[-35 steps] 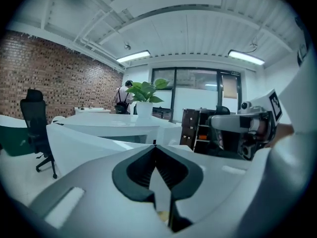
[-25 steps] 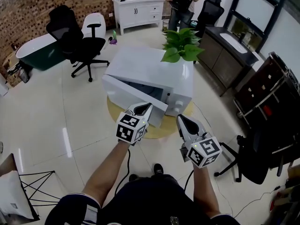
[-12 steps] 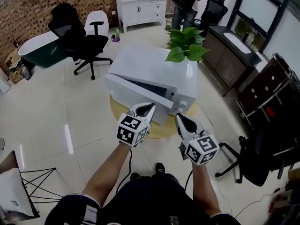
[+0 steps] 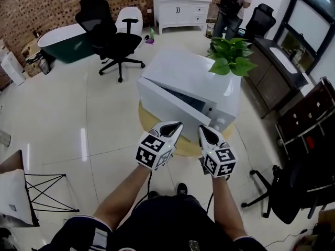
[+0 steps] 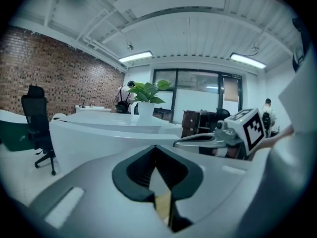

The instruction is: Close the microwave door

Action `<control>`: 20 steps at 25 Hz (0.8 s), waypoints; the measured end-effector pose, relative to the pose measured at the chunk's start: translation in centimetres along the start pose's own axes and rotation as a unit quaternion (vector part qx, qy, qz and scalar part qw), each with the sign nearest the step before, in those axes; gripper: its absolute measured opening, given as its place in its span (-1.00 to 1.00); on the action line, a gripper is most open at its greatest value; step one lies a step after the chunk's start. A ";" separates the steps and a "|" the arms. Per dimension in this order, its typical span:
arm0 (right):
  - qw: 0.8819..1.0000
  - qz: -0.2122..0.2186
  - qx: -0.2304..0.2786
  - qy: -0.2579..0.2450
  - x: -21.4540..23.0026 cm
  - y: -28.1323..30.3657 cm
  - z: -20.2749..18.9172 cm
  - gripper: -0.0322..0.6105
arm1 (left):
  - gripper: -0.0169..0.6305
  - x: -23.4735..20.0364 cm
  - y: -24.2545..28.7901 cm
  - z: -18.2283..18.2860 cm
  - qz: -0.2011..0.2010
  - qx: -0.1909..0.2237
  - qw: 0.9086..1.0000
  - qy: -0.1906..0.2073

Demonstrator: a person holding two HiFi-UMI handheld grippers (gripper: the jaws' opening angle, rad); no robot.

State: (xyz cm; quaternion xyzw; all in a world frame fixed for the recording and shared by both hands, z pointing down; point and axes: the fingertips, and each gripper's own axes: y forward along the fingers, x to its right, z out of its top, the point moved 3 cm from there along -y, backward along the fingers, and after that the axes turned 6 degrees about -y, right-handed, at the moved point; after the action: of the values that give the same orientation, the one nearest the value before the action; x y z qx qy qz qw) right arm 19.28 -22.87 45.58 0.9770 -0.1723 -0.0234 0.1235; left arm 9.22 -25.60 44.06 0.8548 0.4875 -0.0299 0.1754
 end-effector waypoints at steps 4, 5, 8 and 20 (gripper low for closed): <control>1.000 -0.012 -0.002 0.002 0.6 0.6 -0.2 -0.89 | -0.91 -0.2 -0.7 -0.4 0.006 -0.001 1.000 -0.006; 1.000 -0.014 -0.002 0.002 0.7 0.8 -0.2 -0.89 | -0.91 -0.3 -0.8 -0.5 0.007 -0.001 1.000 -0.007; 1.000 -0.021 0.000 0.002 1.4 1.3 -0.1 -0.89 | -0.91 -0.4 -1.0 -0.7 0.011 -0.001 1.000 -0.012; 0.997 -0.072 -0.009 -0.005 4.9 3.2 0.2 -0.89 | -0.91 -1.0 -0.7 -0.9 0.020 -0.002 1.000 -0.022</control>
State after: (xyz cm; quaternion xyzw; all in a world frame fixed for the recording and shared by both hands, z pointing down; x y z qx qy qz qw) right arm 22.81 -27.45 46.20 0.9857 -0.1016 -0.0384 0.1292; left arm 7.99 -25.83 44.99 0.8633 0.4662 -0.0441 0.1880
